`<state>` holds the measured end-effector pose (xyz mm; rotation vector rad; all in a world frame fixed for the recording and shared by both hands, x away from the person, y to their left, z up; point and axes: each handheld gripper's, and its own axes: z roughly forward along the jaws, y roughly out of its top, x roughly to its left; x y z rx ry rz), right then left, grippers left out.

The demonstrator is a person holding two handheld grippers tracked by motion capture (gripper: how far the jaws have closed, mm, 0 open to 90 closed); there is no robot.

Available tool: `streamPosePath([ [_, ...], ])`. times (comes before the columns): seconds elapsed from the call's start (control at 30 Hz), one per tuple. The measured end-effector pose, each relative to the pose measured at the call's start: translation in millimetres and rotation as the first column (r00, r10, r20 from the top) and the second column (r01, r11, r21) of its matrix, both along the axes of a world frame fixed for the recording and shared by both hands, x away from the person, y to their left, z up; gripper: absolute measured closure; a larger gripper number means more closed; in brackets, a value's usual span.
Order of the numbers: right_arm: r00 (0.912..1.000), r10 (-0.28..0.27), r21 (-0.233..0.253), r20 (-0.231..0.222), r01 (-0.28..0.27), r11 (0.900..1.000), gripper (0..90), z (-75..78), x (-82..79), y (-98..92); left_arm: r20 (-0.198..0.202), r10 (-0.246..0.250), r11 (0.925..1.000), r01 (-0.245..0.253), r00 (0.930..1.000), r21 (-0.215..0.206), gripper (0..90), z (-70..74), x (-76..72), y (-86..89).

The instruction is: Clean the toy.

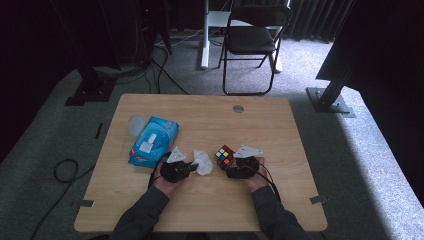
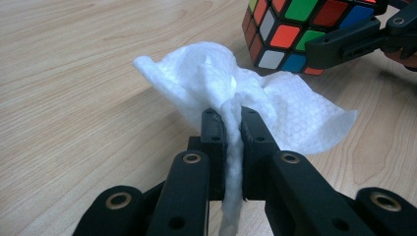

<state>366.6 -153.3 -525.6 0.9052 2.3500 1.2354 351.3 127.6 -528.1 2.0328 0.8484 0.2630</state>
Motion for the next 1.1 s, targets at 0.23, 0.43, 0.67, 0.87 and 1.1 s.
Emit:
streamPosePath([
  [0.23, 1.0000, -0.005, -0.003, -0.004, 0.005, 1.000, 34.1, -1.6, 1.1, 0.6, 0.000, 0.001, 1.0000, -0.001, 1.0000, 0.000, 82.9, 0.0, 0.0, 0.0],
  [0.43, 1.0000, -0.006, -0.002, -0.005, 0.006, 1.000, 34.1, -1.8, 1.2, 0.8, 0.001, 0.001, 1.0000, -0.001, 1.0000, 0.001, 82.9, -0.3, -0.1, -0.2],
  [0.67, 1.0000, -0.006, -0.006, -0.007, 0.006, 1.000, 34.1, -2.4, 1.3, 1.6, 0.000, -0.003, 1.0000, 0.003, 1.0000, 0.004, 82.9, -0.5, -0.2, -0.7],
  [0.87, 0.9999, -0.005, -0.010, -0.012, 0.005, 1.000, 34.0, -4.0, 1.9, 2.7, 0.001, -0.003, 1.0000, 0.003, 1.0000, 0.005, 82.9, -0.7, 0.0, -0.5],
  [1.1, 0.9998, -0.008, -0.014, -0.016, 0.007, 1.000, 34.0, -5.4, 2.6, 3.4, -0.001, -0.003, 1.0000, 0.003, 1.0000, 0.005, 82.9, -1.1, -0.1, -0.7],
])
